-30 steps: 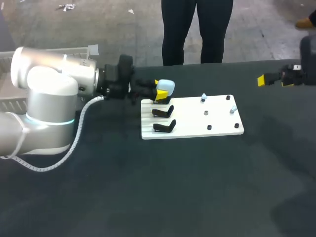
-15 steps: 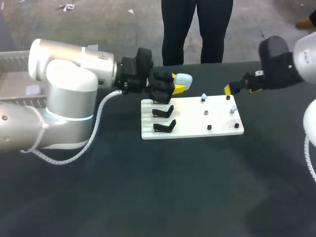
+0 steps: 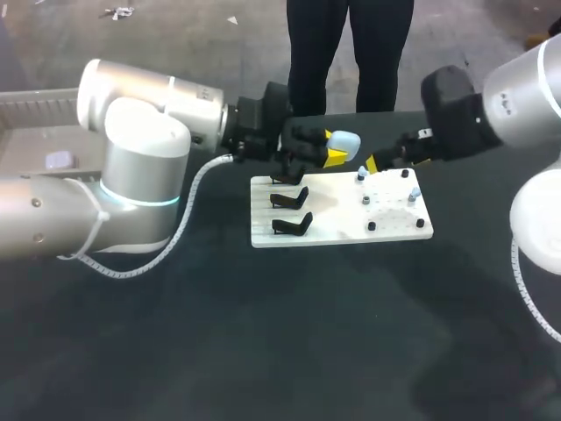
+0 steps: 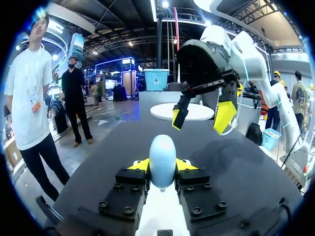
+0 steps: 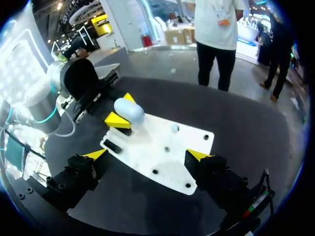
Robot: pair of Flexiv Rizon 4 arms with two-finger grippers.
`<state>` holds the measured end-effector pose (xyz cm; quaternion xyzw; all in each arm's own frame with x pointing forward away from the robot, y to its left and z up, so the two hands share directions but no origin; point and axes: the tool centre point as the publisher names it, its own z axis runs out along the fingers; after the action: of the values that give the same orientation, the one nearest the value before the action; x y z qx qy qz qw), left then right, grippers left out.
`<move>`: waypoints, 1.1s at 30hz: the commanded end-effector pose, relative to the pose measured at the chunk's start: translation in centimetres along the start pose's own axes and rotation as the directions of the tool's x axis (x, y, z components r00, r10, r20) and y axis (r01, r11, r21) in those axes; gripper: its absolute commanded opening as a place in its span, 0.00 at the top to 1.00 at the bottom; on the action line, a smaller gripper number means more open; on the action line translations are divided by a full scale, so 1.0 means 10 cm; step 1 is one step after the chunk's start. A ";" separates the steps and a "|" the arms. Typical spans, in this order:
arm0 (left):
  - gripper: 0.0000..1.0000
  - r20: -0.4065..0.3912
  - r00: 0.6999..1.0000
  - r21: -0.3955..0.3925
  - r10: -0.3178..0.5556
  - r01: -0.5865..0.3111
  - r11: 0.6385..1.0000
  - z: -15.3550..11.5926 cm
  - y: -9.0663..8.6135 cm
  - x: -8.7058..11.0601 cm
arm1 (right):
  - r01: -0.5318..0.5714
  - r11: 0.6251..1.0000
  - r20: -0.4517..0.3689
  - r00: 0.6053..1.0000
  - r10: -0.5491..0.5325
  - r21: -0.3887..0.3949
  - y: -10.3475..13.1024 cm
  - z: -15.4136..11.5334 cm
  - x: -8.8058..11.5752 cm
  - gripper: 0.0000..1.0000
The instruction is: Pick up each earbud case from the left stands, insert the matching earbuds, close the lid, and place the case in the box.
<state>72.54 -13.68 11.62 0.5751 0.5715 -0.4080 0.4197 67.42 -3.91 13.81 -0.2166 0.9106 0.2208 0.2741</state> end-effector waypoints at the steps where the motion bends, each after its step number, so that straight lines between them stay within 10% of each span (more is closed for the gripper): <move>1: 1.00 0.005 1.000 0.003 0.006 -0.006 1.000 -0.01 -0.05 -0.04 | 0.002 1.000 -0.010 1.000 -0.002 -0.019 -0.01 0.10 -0.08 0.00; 33: 1.00 0.063 0.998 0.020 0.004 -0.005 1.000 -0.05 -0.24 -0.02 | -0.012 0.999 -0.003 1.000 0.012 0.050 -0.09 0.11 -0.27 0.00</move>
<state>70.40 -13.70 12.32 0.5736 0.5555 -0.4279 0.4234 70.82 -3.26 14.01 -0.2109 0.9136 0.2172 0.2714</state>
